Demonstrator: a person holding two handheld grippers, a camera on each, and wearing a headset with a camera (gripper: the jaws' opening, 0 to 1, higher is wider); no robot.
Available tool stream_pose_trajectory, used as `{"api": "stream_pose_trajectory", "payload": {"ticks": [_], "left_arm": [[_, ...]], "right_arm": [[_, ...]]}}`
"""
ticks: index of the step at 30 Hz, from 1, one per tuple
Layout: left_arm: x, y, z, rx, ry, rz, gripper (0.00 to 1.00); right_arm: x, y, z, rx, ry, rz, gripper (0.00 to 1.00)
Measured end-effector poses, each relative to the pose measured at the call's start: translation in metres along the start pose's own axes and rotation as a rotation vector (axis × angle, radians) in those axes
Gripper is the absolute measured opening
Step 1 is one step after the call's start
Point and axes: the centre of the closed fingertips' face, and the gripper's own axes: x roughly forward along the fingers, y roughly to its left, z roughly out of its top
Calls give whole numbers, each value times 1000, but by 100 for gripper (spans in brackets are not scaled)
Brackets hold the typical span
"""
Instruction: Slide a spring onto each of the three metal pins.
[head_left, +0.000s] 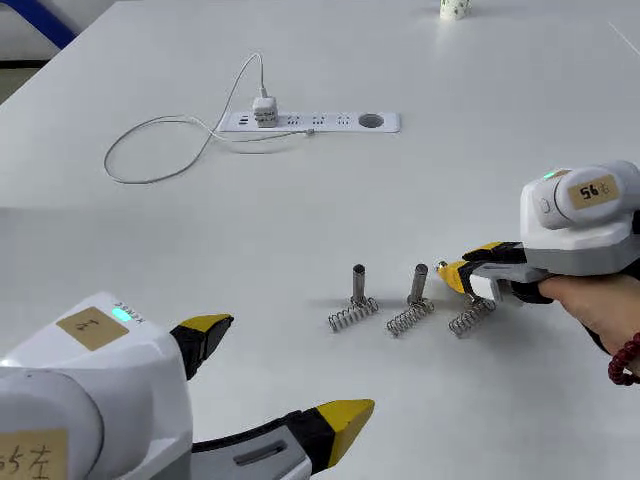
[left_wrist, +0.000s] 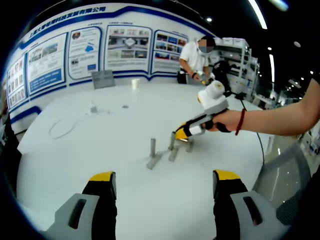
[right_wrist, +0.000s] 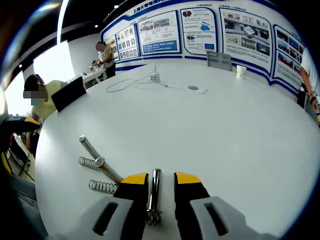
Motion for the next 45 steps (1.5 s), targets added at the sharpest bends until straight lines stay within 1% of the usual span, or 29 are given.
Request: {"api": "stream_pose_trajectory", "payload": {"ticks": [2,8,11,13,16,17,20,25,27,29,32,35,45], "left_arm": [[2,0,1,4,0,0,80],[6,1,3,3,-6,1,79],[6,2,3,2,-5,2,79],[6,2,2,-1,-2,3,79],[6,2,0,-1,6,3,79],[6,2,0,-1,6,2,78],[6,2,0,0,7,2,78],[5,3,1,-1,3,2,78],[5,2,1,-2,-1,-1,78],[4,2,2,-2,-3,-1,78],[4,3,3,1,-3,0,78],[3,2,5,-6,-14,-3,78],[1,1,7,6,-15,-1,78]], "right_arm": [[2,1,1,3,-3,7,19],[7,3,1,-24,7,11,17],[9,4,-1,-39,19,9,16],[10,6,-1,-47,15,12,15],[12,6,0,-56,17,13,11],[11,8,0,-54,17,19,10],[9,8,1,-69,20,13,10],[8,7,1,-55,26,10,9],[7,4,1,-34,32,6,9],[6,3,1,-11,27,9,9],[4,2,4,3,17,9,9],[0,0,8,19,4,6,9],[-11,3,16,8,-23,0,9]]}}
